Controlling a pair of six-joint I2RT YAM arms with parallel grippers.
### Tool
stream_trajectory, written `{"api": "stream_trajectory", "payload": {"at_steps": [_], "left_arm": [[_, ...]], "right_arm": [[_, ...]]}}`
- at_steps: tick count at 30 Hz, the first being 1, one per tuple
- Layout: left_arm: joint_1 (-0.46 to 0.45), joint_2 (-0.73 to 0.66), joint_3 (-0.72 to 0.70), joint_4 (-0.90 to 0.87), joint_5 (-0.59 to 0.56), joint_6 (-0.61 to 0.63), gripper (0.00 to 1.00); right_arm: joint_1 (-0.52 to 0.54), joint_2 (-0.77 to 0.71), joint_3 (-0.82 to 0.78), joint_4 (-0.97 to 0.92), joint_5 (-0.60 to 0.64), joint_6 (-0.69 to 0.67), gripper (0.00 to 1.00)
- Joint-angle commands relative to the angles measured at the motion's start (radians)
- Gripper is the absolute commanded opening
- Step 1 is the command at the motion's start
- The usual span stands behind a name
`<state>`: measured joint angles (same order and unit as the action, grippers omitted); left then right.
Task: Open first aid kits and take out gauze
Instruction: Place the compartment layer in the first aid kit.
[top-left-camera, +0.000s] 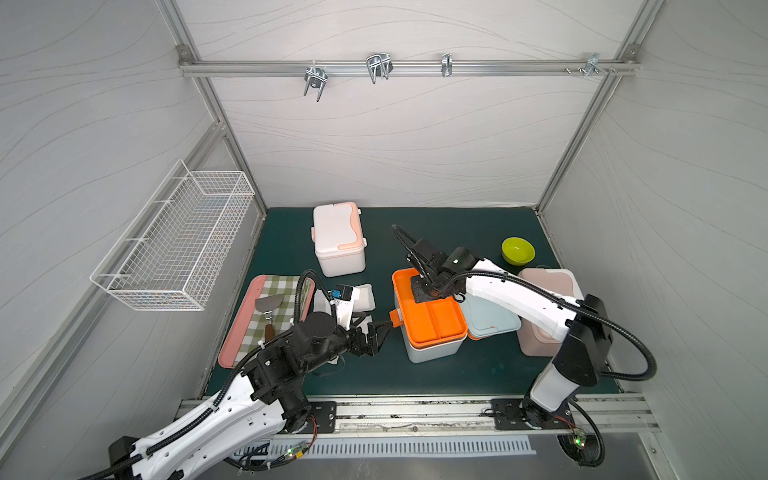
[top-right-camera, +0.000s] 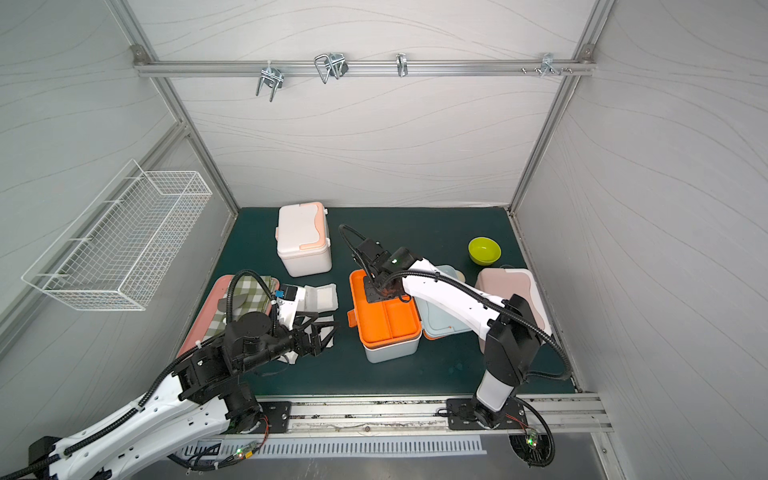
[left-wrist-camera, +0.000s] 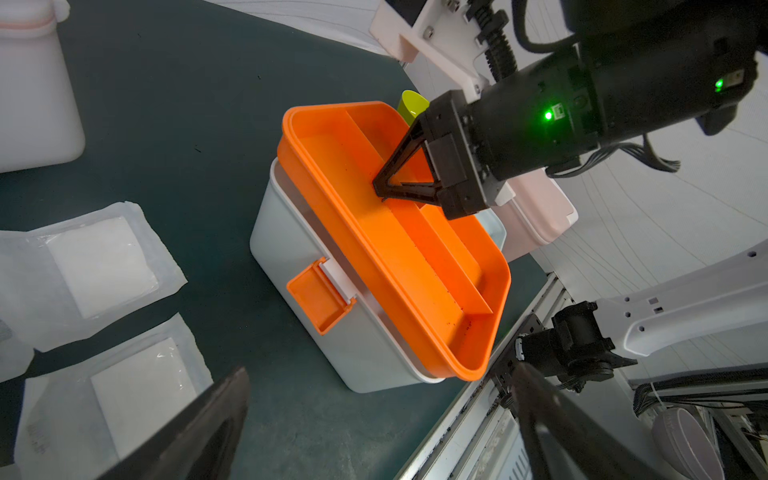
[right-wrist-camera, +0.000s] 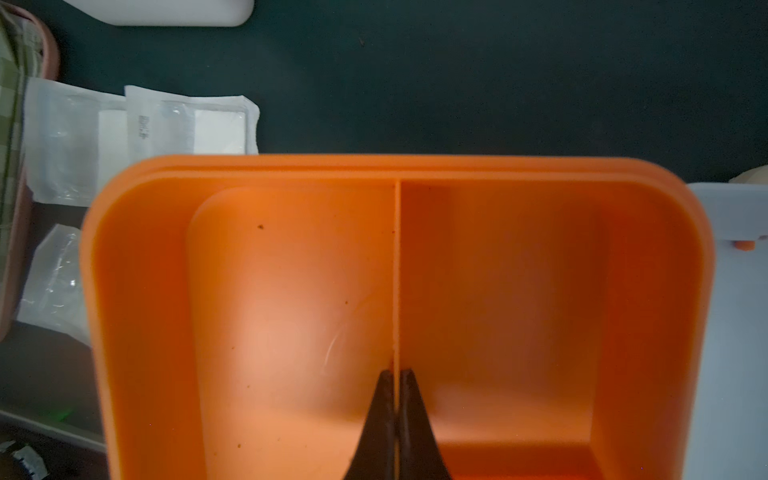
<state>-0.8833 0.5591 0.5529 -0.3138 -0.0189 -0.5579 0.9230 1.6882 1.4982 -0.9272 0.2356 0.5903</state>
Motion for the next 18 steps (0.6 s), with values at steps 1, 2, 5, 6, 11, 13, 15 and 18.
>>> {"api": "stream_trajectory", "payload": {"at_steps": [1, 2, 5, 6, 11, 13, 15, 18], "left_arm": [[0.003, -0.001, 0.010, 0.051, -0.013, 0.003, 0.99], [0.003, -0.001, 0.010, 0.051, -0.012, 0.003, 0.99], [0.003, 0.001, 0.010, 0.052, -0.012, 0.004, 0.99], [0.003, 0.002, 0.010, 0.054, -0.014, 0.004, 0.99], [0.003, 0.006, 0.007, 0.056, -0.012, 0.001, 0.99], [0.003, 0.007, 0.010, 0.055, -0.012, 0.000, 0.99], [0.003, 0.009, 0.009, 0.057, -0.013, 0.000, 0.99], [0.003, 0.012, 0.010, 0.058, -0.012, 0.000, 0.99]], "right_arm": [[-0.004, 0.018, 0.024, -0.059, 0.031, 0.025, 0.00], [-0.004, 0.023, 0.023, -0.059, 0.032, 0.022, 0.00], [-0.004, 0.035, 0.024, -0.060, 0.034, 0.010, 0.00], [-0.004, 0.039, 0.025, -0.062, 0.036, 0.007, 0.00], [-0.004, 0.059, 0.027, -0.064, 0.036, 0.002, 0.00], [-0.004, 0.065, 0.024, -0.057, 0.028, 0.003, 0.00], [-0.004, 0.070, 0.017, -0.046, 0.013, 0.011, 0.00], [-0.004, 0.076, 0.004, -0.032, 0.017, 0.042, 0.00]]}}
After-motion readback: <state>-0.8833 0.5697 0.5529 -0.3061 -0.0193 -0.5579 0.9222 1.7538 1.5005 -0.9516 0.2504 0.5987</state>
